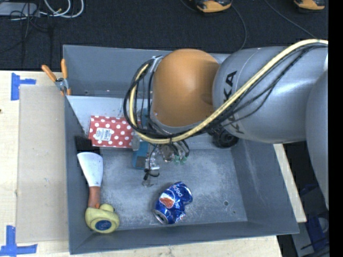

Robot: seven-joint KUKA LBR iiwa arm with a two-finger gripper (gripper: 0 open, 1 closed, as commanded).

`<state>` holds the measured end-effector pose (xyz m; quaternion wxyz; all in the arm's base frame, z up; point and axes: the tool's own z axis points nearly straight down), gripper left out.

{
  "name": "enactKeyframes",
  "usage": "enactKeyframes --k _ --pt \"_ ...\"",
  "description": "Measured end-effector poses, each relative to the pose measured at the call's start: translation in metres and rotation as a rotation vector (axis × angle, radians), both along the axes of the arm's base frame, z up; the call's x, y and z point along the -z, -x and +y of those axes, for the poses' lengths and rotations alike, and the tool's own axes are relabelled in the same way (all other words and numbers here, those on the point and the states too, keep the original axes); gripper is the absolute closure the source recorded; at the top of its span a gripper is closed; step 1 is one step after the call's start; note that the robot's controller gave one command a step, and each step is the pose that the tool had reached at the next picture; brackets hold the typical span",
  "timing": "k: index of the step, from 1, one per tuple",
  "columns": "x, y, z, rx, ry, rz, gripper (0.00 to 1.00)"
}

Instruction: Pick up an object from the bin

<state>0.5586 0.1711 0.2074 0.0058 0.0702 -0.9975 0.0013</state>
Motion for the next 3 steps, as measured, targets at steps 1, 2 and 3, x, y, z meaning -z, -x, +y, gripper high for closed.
enactKeyframes --k 1,2,3 --pt "-0.031 -0.018 -0.028 -0.082 -0.008 -0.018 0.00" --pt "0.003 0.013 -0.057 -0.123 -0.002 -0.006 0.00" --pt "0.021 0.037 -0.066 -0.146 -0.005 -0.003 0.00"
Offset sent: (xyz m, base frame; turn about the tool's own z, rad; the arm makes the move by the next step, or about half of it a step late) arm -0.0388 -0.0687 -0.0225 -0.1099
